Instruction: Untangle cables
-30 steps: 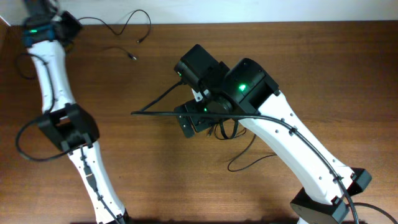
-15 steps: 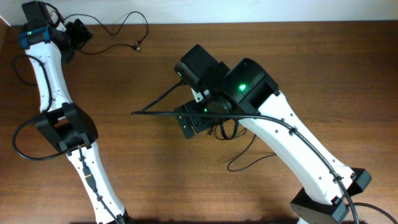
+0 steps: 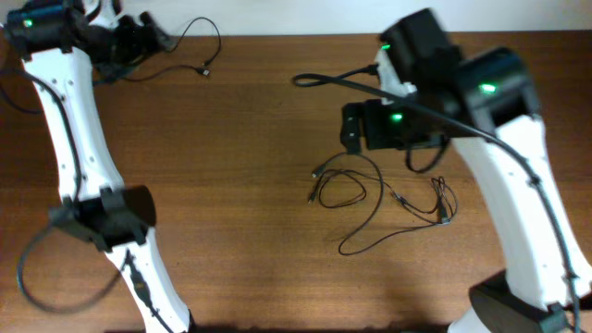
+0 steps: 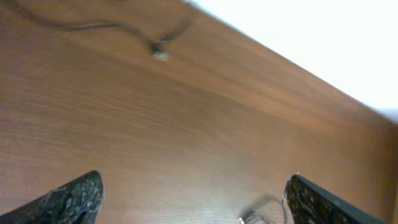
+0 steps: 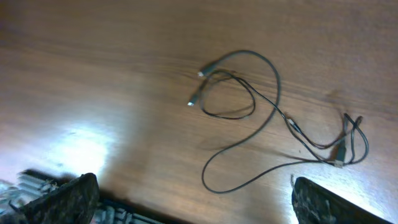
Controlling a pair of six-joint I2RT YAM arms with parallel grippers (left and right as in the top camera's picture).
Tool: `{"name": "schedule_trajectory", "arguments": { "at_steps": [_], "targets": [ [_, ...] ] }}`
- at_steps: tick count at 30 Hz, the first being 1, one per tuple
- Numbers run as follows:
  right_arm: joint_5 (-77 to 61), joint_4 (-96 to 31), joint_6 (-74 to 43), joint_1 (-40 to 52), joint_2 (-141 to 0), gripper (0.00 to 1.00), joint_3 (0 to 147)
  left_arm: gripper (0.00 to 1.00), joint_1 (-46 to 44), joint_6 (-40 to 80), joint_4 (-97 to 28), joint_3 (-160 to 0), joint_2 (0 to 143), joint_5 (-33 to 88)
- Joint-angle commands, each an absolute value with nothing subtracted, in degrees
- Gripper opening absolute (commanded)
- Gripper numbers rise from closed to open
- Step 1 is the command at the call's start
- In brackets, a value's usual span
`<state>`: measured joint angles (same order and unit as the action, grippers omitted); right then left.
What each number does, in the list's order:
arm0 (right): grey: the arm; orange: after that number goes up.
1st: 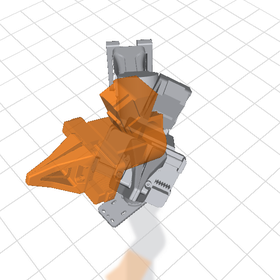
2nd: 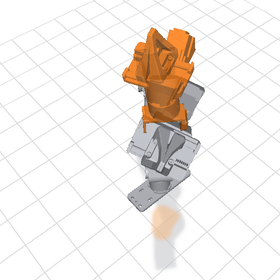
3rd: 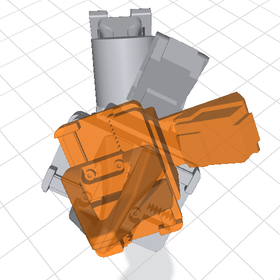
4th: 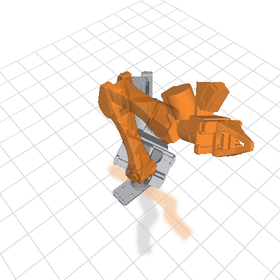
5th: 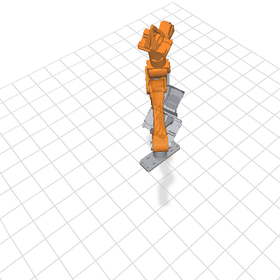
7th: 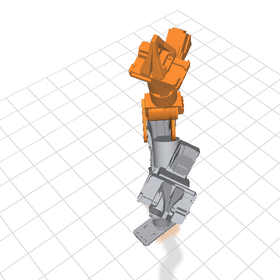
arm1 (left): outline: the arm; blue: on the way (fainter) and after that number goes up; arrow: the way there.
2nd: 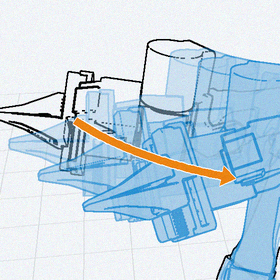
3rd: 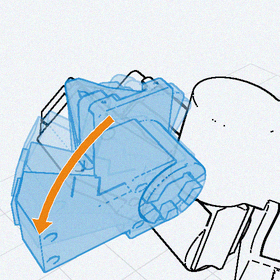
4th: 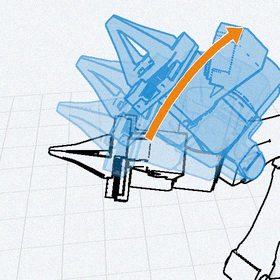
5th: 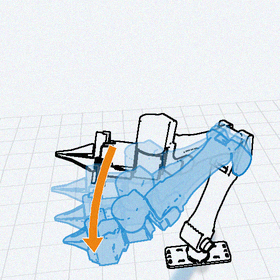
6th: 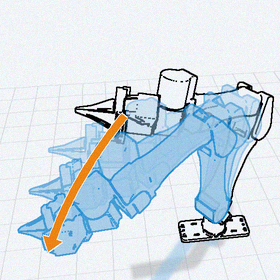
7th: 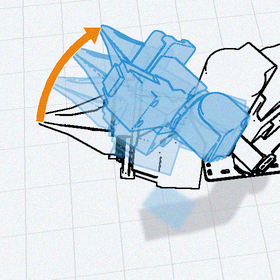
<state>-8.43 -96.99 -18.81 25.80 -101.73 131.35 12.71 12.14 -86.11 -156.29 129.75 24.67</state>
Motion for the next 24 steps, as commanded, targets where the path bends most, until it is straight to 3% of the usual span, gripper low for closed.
{"name": "schedule_trajectory", "arguments": {
  "at_steps": [1,4,11,20,24],
  "targets": [
    [-15.84,-97.34,-13.69,24.67,-97.56,0.99,131.44,0.96,7.05,7.86,-90.85,-157.14,122.04,19.11],
    [-12.21,-97.34,-13.72,24.67,-93.14,0.99,131.02,0.99,4.03,7.33,-96.73,-157.03,118.5,16.25],
    [-1.89,-97.34,-15.49,24.67,-77.19,0.98,118.76,0.99,0.16,5.65,-96.73,-149.86,107.81,16.67],
    [1.61,-93.91,-22.41,24.67,-67.48,0.98,98.24,0.99,-5.76,4.62,-93.41,-109.84,86.26,16.21],
    [-9.15,-88.09,-25.61,24.67,-69.25,0.98,90.15,0.99,-7.75,4.64,-86.26,-93.8,82.35,16.23]
  ]
}}
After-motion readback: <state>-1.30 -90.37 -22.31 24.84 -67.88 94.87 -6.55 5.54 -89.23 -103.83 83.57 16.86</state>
